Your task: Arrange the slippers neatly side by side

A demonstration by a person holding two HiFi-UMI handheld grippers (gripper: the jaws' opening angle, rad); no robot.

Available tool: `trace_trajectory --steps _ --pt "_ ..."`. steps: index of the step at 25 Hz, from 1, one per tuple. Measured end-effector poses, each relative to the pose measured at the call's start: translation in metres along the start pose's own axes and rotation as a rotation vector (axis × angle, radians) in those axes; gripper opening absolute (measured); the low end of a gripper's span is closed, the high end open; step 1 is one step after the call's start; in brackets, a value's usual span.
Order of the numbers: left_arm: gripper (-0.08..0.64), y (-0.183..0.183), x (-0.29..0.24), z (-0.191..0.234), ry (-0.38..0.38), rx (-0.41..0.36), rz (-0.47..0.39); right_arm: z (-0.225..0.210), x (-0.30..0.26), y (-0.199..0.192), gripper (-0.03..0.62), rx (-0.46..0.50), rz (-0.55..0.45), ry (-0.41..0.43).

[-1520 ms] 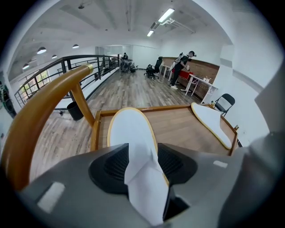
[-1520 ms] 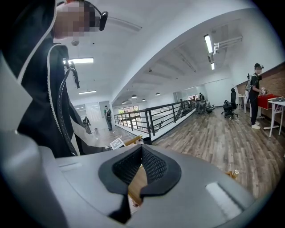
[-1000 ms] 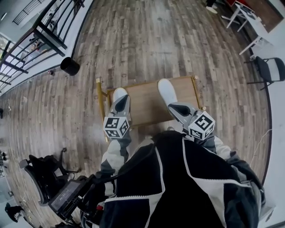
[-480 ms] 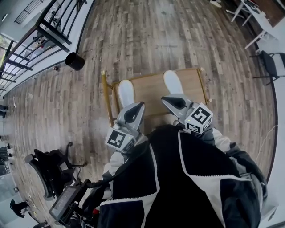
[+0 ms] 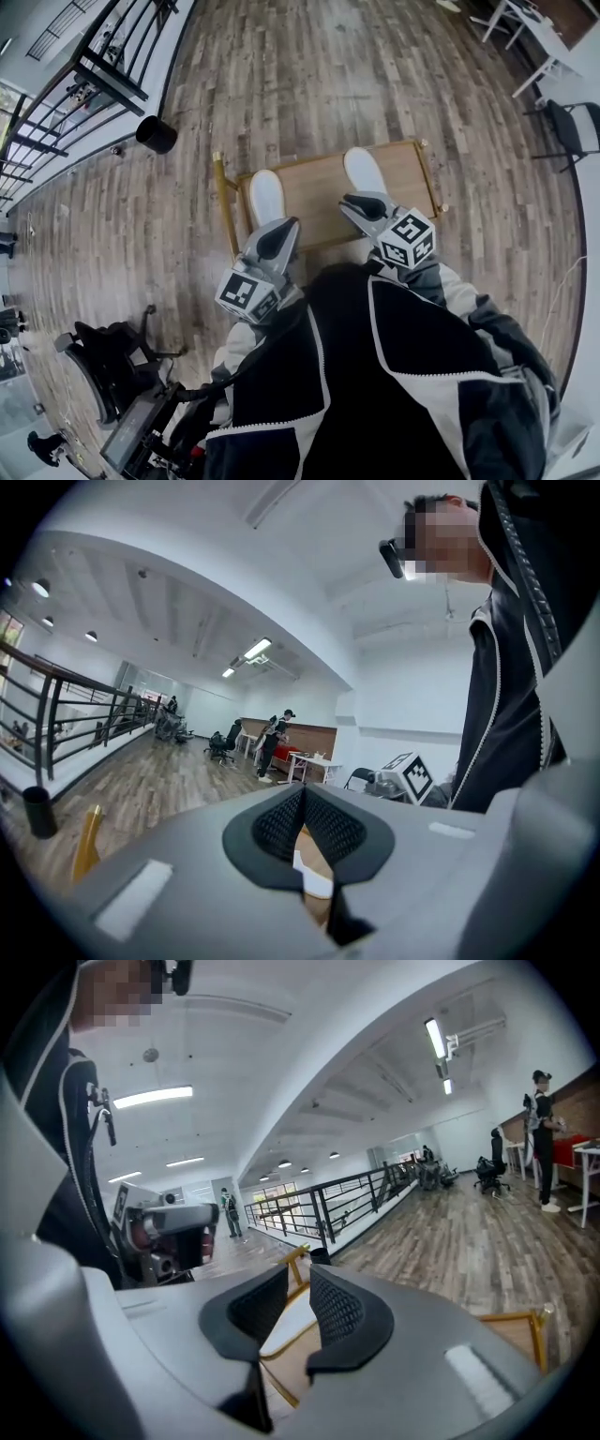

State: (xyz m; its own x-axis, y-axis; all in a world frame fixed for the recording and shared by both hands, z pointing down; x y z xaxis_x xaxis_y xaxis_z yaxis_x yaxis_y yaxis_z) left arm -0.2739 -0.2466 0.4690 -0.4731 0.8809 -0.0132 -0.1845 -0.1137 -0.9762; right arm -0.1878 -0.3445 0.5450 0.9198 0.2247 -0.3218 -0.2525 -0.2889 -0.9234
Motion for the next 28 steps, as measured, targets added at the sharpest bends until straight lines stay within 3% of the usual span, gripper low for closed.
trace_trajectory --steps 7,12,15,23,28 --pt "0.018 -0.018 -0.006 -0.004 -0.013 0.056 0.041 -0.071 -0.037 -0.060 0.174 -0.038 0.212 -0.171" --pt "0.018 -0.020 -0.014 -0.002 -0.003 0.058 0.047 -0.125 -0.057 -0.106 0.226 0.071 0.396 -0.295" --pt "0.018 -0.022 -0.011 0.004 0.040 0.066 0.051 -0.161 -0.061 -0.136 0.241 0.103 0.518 -0.352" --pt "0.018 -0.019 0.002 0.011 0.161 0.058 0.037 -0.204 -0.068 -0.176 0.241 0.065 0.693 -0.393" --pt "0.018 -0.018 0.010 0.013 0.212 0.057 0.035 -0.209 -0.076 -0.179 0.239 0.046 0.712 -0.374"
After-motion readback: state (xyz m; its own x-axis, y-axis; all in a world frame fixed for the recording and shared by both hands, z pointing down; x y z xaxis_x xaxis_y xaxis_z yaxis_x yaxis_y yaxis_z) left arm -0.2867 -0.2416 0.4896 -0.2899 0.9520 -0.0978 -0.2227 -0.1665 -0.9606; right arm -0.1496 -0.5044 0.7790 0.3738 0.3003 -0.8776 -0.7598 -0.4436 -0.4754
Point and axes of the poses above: the fingertips, and each gripper's own axes: x backward along the fingers, z to its left, y out of its top, the point moved 2 cm from there along x, backward along the fingers, and after that the axes turned 11 degrees about -y, right-handed, at the moved point
